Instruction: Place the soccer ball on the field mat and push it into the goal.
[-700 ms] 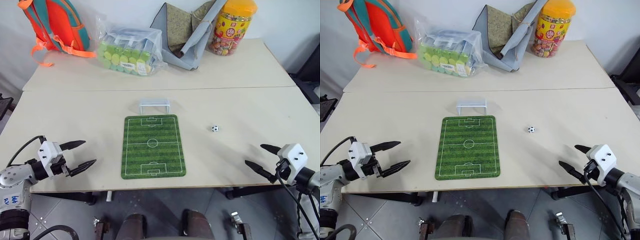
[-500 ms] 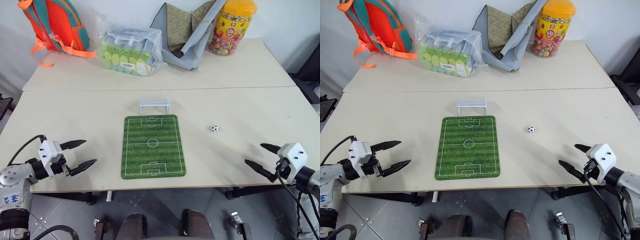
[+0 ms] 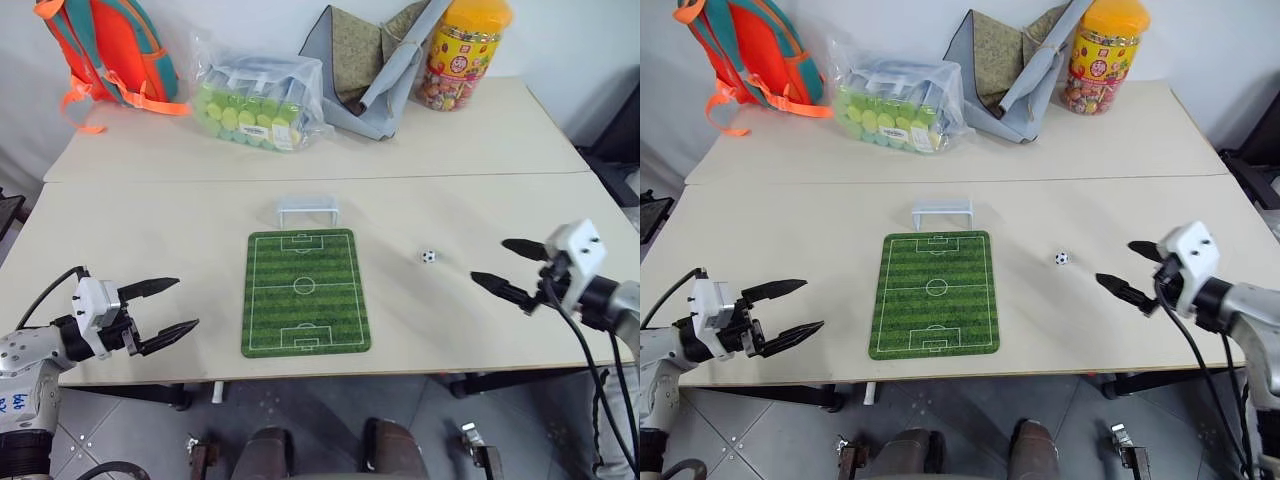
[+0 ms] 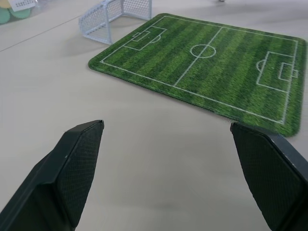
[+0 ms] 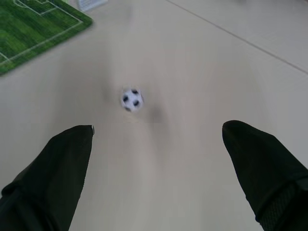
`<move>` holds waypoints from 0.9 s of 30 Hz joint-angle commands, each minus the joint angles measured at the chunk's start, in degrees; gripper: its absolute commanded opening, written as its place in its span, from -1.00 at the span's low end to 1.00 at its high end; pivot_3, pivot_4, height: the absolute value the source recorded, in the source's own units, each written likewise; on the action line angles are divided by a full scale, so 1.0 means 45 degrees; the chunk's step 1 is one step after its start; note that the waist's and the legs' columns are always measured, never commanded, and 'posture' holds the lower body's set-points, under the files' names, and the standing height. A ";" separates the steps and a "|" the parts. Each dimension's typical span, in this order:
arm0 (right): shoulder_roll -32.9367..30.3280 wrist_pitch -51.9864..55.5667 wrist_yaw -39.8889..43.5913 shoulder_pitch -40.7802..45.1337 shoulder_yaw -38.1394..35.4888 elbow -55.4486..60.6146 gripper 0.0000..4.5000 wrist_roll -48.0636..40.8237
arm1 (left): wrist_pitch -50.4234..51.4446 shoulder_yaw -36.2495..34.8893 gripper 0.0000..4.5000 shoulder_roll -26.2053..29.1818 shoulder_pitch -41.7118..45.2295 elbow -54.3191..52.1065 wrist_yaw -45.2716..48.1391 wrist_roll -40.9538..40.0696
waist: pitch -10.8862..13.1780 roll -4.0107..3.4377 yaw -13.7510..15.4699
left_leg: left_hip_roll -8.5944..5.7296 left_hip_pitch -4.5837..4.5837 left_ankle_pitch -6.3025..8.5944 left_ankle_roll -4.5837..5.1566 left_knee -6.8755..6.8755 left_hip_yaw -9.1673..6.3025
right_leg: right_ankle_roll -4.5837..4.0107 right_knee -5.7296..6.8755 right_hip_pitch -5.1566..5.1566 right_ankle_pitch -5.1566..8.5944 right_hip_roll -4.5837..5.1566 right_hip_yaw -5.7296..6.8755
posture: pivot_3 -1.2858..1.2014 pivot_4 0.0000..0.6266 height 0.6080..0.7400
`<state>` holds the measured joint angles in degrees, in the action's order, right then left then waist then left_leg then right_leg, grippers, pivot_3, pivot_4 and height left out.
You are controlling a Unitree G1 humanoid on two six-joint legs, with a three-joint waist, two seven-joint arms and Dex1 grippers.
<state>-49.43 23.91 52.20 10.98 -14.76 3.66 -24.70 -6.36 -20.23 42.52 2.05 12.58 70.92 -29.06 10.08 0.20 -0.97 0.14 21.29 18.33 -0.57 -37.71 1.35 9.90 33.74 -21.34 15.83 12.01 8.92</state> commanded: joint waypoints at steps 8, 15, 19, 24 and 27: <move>0.1589 -0.1999 0.1173 0.4749 0.3219 -0.5434 0.99 0.2151 | 0.0306 -0.0217 1.00 -0.0125 -0.0027 -0.1361 0.0246 -0.0567 | 0.0007 -0.0006 -0.0039 | 0.0003 0.0012 0.0014 -0.0001 -0.0037 0.0006 | 0.0000 0.0010 -0.0007 0.0000 -0.0007 0.0000 | 0.03 -0.52 1.00; 0.2525 -0.3272 0.1598 0.5703 0.3809 -0.7783 0.99 0.2983 | 0.0514 -0.0787 1.00 -0.0137 -0.1050 -0.2229 -0.0161 -0.0611 | 0.0008 -0.0008 -0.0150 | 0.0012 0.0011 0.0015 -0.0004 -0.0033 0.0006 | -0.0001 0.0010 -0.0008 0.0000 -0.0013 0.0001 | 0.03 -0.52 1.00; 0.2626 -0.3651 0.1728 0.5611 0.3700 -0.7957 0.58 0.3124 | 0.0590 -0.0969 1.00 -0.0172 -0.1280 -0.2491 -0.0375 -0.0640 | 0.0008 -0.0009 -0.0143 | 0.0016 0.0009 0.0015 -0.0004 -0.0046 0.0008 | -0.0001 0.0014 -0.0004 -0.0001 -0.0016 -0.0003 | 0.03 -0.52 1.00; 0.2684 -0.3793 0.1583 0.5474 0.3475 -0.7603 -0.17 0.3101 | 0.0572 -0.0949 1.00 -0.0203 -0.1289 -0.2492 -0.0432 -0.0632 | 0.0009 -0.0010 -0.0147 | 0.0018 0.0009 0.0017 -0.0007 -0.0052 0.0008 | -0.0001 0.0018 -0.0005 -0.0001 -0.0018 -0.0007 | 0.03 -0.52 1.00; 0.2514 -0.3708 0.1506 0.5311 0.3290 -0.6750 -0.62 0.2971 | 0.0507 -0.0811 1.00 -0.0221 -0.1115 -0.2358 -0.0304 -0.0617 | 0.0010 -0.0012 -0.0140 | 0.0020 0.0009 0.0019 -0.0009 -0.0051 0.0008 | -0.0001 0.0017 -0.0005 -0.0001 -0.0021 -0.0007 | 0.03 -0.52 1.00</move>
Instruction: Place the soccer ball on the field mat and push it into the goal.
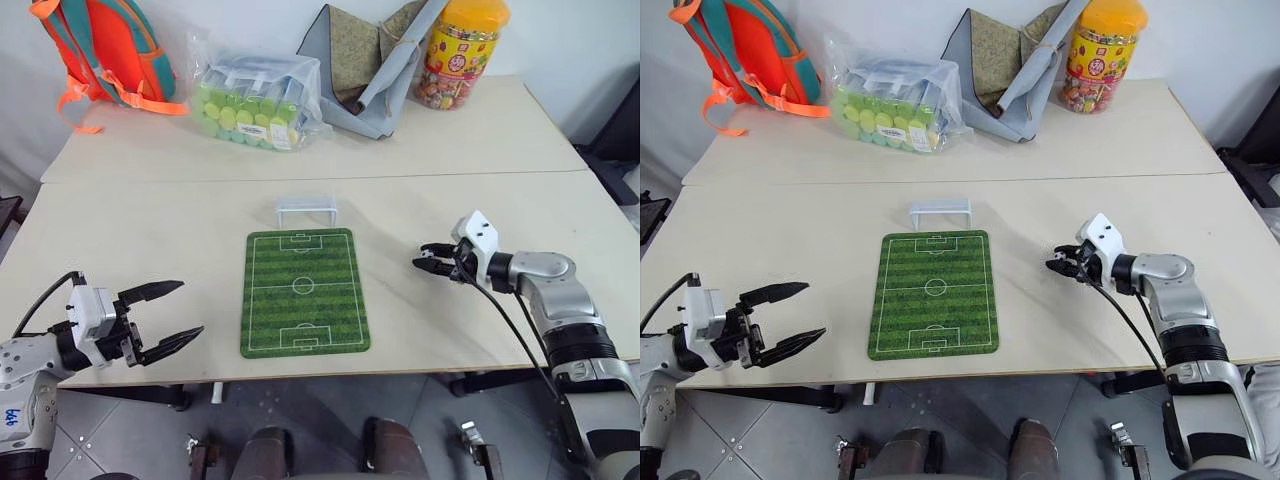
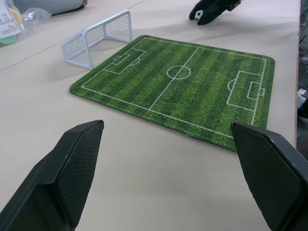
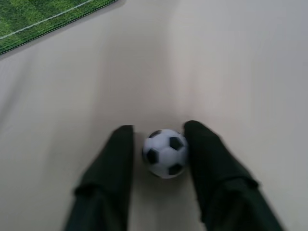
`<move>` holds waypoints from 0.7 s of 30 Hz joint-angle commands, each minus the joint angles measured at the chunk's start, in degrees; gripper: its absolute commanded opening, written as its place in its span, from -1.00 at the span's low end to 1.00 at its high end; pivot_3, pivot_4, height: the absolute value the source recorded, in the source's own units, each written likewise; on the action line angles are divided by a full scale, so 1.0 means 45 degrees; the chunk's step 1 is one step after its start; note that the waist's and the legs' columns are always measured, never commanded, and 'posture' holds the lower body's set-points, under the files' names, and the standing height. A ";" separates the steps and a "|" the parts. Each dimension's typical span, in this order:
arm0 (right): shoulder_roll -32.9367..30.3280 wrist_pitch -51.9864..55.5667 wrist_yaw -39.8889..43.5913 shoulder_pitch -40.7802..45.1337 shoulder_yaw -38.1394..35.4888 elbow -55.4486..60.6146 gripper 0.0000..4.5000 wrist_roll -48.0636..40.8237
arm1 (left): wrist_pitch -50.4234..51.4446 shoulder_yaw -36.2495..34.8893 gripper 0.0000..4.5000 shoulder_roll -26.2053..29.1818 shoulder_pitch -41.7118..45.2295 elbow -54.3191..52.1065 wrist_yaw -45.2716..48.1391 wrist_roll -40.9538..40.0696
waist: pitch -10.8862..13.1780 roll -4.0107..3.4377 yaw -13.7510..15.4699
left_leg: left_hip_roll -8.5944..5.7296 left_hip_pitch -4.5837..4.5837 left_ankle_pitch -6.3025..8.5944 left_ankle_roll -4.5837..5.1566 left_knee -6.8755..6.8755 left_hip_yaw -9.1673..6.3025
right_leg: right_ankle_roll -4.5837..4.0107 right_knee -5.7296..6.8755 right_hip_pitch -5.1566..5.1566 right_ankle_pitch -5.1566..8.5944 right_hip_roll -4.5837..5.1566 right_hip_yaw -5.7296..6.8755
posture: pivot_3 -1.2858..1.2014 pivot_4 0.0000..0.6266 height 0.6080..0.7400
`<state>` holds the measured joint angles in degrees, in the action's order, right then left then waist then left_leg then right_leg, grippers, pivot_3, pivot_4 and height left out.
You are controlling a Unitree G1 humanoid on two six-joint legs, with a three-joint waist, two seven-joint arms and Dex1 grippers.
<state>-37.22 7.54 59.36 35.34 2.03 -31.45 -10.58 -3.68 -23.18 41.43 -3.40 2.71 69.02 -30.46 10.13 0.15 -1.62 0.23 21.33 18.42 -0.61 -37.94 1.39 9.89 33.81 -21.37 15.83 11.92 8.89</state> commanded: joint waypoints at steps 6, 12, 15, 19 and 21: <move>-0.0409 0.2580 0.0023 -0.0618 -0.0306 0.5546 -0.62 -0.1119 | -0.0514 0.0235 1.00 0.0123 0.0489 0.0732 0.1017 -0.0062 | 0.0008 -0.0015 0.0016 | 0.0004 0.0001 0.0002 -0.0003 0.0002 0.0000 | 0.0000 0.0002 -0.0005 0.0000 -0.0003 0.0000 | 0.03 -0.52 1.00; 0.0058 0.6751 -0.0555 -0.0837 0.1644 1.0909 -0.62 -0.1964 | -0.1545 0.0560 1.00 -0.0096 0.1240 0.2169 0.2707 -0.0337 | 0.0009 -0.0016 0.0022 | 0.0084 -0.0002 0.0025 -0.0038 -0.0003 0.0008 | -0.0013 -0.0003 -0.0013 -0.0004 -0.0076 0.0001 | 0.03 -0.52 1.00; 0.0577 0.7991 -0.0684 -0.0475 0.3056 1.1939 -0.62 -0.2010 | -0.1827 0.0624 1.00 -0.0326 0.1564 0.2704 0.2840 -0.0242 | 0.0009 -0.0017 0.0009 | 0.0112 -0.0002 0.0035 -0.0056 -0.0006 0.0014 | -0.0030 0.0001 -0.0026 -0.0002 -0.0106 0.0001 | 0.03 -0.52 1.00; 0.0986 0.8554 -0.0577 -0.0303 0.4305 1.2397 -0.62 -0.2063 | -0.2166 0.0718 1.00 -0.0455 0.1540 0.3037 0.3118 -0.0088 | 0.0009 -0.0015 0.0035 | 0.0109 0.0004 0.0047 -0.0045 -0.0018 0.0020 | -0.0033 0.0000 -0.0031 -0.0004 -0.0104 0.0000 | 0.03 -0.52 1.00; 0.1256 0.8123 -0.0432 -0.0198 0.5531 1.2364 -0.62 -0.1536 | -0.2381 0.0734 1.00 -0.0400 0.1247 0.3159 0.3457 -0.0090 | 0.0008 -0.0014 0.0017 | 0.0110 0.0002 0.0051 -0.0046 -0.0019 0.0022 | -0.0033 0.0002 -0.0031 -0.0004 -0.0104 0.0002 | 0.03 -0.52 1.00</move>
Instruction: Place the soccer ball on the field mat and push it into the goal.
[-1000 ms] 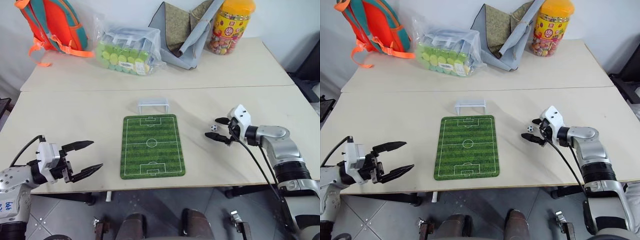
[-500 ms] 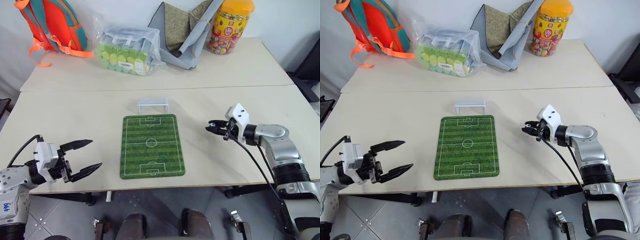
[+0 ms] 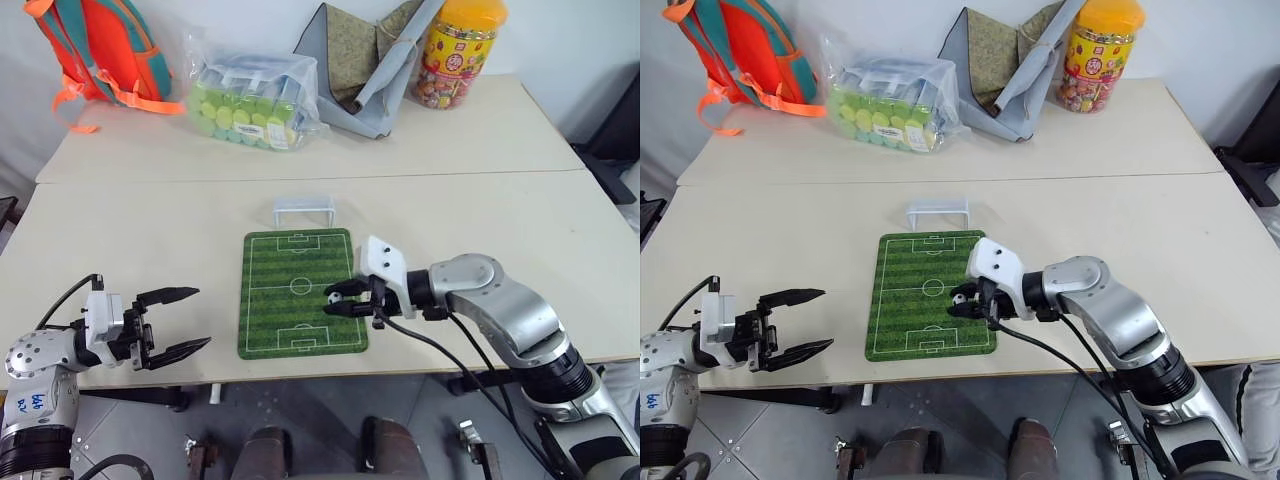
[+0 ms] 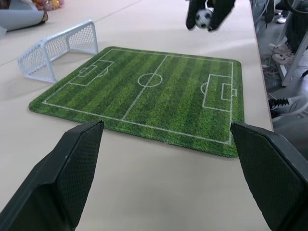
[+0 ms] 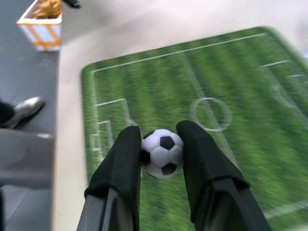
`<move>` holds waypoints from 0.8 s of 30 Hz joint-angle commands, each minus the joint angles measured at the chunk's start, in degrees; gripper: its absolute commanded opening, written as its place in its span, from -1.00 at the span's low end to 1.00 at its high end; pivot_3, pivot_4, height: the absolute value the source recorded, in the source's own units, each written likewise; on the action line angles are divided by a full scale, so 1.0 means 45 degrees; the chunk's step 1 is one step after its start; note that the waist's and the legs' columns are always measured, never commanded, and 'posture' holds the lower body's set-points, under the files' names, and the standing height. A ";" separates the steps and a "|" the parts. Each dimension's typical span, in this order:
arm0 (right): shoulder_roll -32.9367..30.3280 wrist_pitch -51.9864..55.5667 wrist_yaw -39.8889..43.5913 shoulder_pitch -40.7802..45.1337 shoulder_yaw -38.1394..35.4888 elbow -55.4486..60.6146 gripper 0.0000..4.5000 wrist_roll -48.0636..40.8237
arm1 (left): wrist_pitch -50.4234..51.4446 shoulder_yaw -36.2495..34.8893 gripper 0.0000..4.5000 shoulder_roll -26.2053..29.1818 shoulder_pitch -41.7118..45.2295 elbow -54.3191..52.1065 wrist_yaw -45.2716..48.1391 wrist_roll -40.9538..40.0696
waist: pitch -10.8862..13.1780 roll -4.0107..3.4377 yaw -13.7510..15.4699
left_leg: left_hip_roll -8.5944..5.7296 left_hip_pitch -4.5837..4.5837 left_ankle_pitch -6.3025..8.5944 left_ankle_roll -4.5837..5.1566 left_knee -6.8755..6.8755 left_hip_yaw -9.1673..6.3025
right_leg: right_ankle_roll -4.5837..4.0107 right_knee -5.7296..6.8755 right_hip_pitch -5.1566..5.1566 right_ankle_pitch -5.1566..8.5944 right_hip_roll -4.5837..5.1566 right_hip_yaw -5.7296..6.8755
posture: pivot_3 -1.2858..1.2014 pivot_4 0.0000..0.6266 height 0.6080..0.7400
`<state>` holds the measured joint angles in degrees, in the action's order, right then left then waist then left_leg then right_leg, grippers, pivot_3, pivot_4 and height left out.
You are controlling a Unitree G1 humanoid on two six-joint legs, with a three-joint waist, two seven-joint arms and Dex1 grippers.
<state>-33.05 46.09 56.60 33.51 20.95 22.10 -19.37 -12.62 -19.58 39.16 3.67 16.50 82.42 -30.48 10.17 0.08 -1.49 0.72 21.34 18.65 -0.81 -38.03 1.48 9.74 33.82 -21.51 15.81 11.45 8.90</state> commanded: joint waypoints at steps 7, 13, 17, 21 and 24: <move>0.1424 -0.1717 0.0302 0.0639 0.3256 -0.1094 -0.62 0.1607 | -0.0699 -0.0178 1.00 -0.0110 -0.1325 -0.0618 0.0291 -0.0190 | -0.0002 0.0004 -0.0040 | 0.0014 -0.0002 0.0008 -0.0004 -0.0007 0.0026 | -0.0008 0.0007 -0.0019 0.0001 -0.0007 -0.0010 | 0.03 -0.52 1.00; 0.1750 -0.2439 0.0656 0.0753 0.3546 -0.1912 -0.62 0.2055 | -0.0676 -0.0267 1.00 -0.0297 -0.1984 -0.1427 -0.0263 -0.0265 | -0.0003 0.0006 -0.0025 | 0.0017 -0.0003 0.0010 -0.0003 -0.0007 0.0026 | -0.0009 0.0007 -0.0019 0.0001 -0.0008 -0.0009 | 0.03 -0.52 1.00; 0.1861 -0.2926 0.0796 0.0807 0.3529 -0.2554 -0.62 0.2334 | -0.0668 -0.0332 1.00 -0.0332 -0.2192 -0.1689 -0.0584 -0.0287 | -0.0003 0.0005 -0.0028 | 0.0020 -0.0007 0.0012 -0.0003 -0.0006 0.0028 | -0.0009 0.0008 -0.0019 0.0001 -0.0012 -0.0010 | 0.03 -0.52 1.00; 0.2010 -0.3273 0.0816 0.1009 0.3293 -0.3053 -0.62 0.2497 | -0.0635 -0.0332 1.00 -0.0324 -0.2233 -0.1800 -0.0757 -0.0341 | -0.0003 0.0005 -0.0031 | 0.0022 -0.0009 0.0013 -0.0005 -0.0006 0.0031 | -0.0010 0.0008 -0.0019 0.0001 -0.0013 -0.0012 | 0.03 -0.52 1.00; 0.2175 -0.3465 0.0852 0.1124 0.3183 -0.3303 -0.62 0.2482 | -0.0591 -0.0280 1.00 -0.0330 -0.2192 -0.1877 -0.0850 -0.0340 | -0.0003 0.0005 -0.0031 | 0.0024 -0.0010 0.0014 -0.0006 -0.0006 0.0031 | -0.0012 0.0009 -0.0019 0.0001 -0.0016 -0.0012 | 0.03 -0.52 1.00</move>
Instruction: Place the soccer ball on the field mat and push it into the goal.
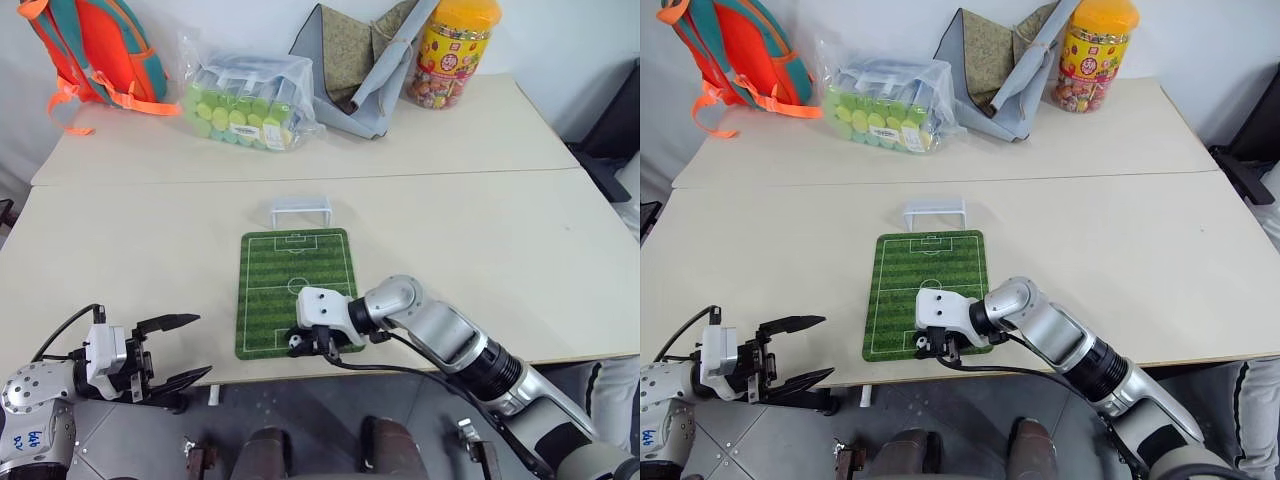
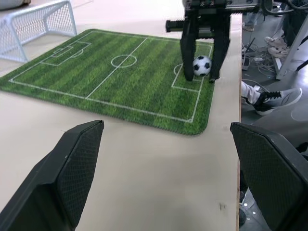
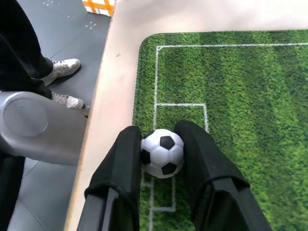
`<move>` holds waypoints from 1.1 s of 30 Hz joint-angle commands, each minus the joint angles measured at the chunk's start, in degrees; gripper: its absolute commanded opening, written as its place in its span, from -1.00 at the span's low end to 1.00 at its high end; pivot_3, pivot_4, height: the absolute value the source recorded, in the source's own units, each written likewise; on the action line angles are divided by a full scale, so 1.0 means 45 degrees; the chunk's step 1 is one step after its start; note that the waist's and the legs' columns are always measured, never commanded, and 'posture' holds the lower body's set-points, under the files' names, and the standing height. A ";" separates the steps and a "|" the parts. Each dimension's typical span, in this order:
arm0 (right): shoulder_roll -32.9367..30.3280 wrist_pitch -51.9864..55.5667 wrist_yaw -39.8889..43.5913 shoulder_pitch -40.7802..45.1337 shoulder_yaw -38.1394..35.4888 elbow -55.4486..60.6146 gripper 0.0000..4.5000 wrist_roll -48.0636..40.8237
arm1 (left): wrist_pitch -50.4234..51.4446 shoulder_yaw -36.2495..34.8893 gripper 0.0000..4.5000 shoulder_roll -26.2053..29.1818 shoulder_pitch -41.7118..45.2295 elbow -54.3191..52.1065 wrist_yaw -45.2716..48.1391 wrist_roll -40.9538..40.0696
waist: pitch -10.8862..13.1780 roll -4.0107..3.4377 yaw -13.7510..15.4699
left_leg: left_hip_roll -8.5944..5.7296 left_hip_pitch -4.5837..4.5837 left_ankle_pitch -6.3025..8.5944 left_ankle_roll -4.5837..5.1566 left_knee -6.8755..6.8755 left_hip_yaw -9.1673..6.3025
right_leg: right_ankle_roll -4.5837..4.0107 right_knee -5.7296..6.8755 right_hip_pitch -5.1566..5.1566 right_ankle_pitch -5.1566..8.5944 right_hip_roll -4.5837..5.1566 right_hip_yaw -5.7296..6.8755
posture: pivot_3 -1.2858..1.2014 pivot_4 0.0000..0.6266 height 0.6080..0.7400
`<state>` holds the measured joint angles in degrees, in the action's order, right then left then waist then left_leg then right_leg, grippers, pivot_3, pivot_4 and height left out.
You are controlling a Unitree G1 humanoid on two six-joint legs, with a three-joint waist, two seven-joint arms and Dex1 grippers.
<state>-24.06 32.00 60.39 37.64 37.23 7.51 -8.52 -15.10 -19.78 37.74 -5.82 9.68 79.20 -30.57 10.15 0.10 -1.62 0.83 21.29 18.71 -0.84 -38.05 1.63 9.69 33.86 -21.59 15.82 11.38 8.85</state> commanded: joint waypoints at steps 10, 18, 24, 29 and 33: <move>0.0334 -0.1070 0.0110 0.0069 -0.0356 -0.0707 -0.62 0.0383 | 0.0031 -0.0223 1.00 0.0064 0.0153 -0.0330 -0.0303 -0.0350 | 0.0000 0.0000 -0.0007 | 0.0002 -0.0002 0.0001 -0.0002 0.0000 0.0001 | -0.0001 0.0000 0.0000 0.0000 -0.0003 -0.0002 | 0.03 -0.52 1.00; 0.0277 -0.1506 0.0172 -0.0066 -0.0517 -0.0815 0.14 0.0363 | 0.0092 -0.0164 1.00 0.0045 0.0353 -0.0297 -0.0406 -0.0333 | 0.0000 0.0000 -0.0002 | 0.0003 -0.0002 0.0001 -0.0003 0.0000 0.0003 | -0.0002 0.0000 0.0000 0.0000 -0.0004 -0.0003 | 0.03 -0.52 1.00; 0.0288 -0.1472 0.0379 0.0012 -0.0760 -0.0642 0.14 0.0225 | 0.0112 -0.0093 1.00 -0.0021 0.0567 -0.0157 -0.0430 -0.0277 | 0.0000 0.0000 -0.0001 | 0.0003 -0.0002 0.0002 -0.0003 0.0000 0.0003 | -0.0001 -0.0001 0.0000 0.0000 -0.0004 -0.0003 | 0.03 -0.52 1.00; 0.0255 -0.1358 0.0609 0.0089 -0.1083 -0.0228 0.14 0.0021 | 0.0089 0.0018 1.00 -0.0149 0.0797 -0.0072 -0.0486 -0.0211 | 0.0000 0.0000 0.0000 | 0.0003 -0.0001 0.0004 -0.0004 0.0001 0.0004 | -0.0001 -0.0003 0.0000 0.0000 -0.0005 -0.0004 | 0.03 -0.52 1.00; 0.0326 -0.1209 0.0789 0.0252 -0.1327 0.0067 0.14 -0.0094 | 0.0056 0.0055 1.00 -0.0196 0.0930 0.0032 -0.0452 -0.0192 | 0.0000 0.0000 0.0001 | 0.0004 -0.0002 0.0004 -0.0004 0.0001 0.0004 | -0.0002 -0.0002 0.0000 0.0000 -0.0007 -0.0003 | 0.03 -0.52 1.00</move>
<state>-22.93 26.45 63.17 37.85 32.97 4.74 -7.84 -14.43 -19.19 36.84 -1.77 9.93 77.17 -30.60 10.15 0.11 -1.62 0.85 21.29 18.73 -0.86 -38.05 1.64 9.68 33.85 -21.60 15.82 11.35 8.83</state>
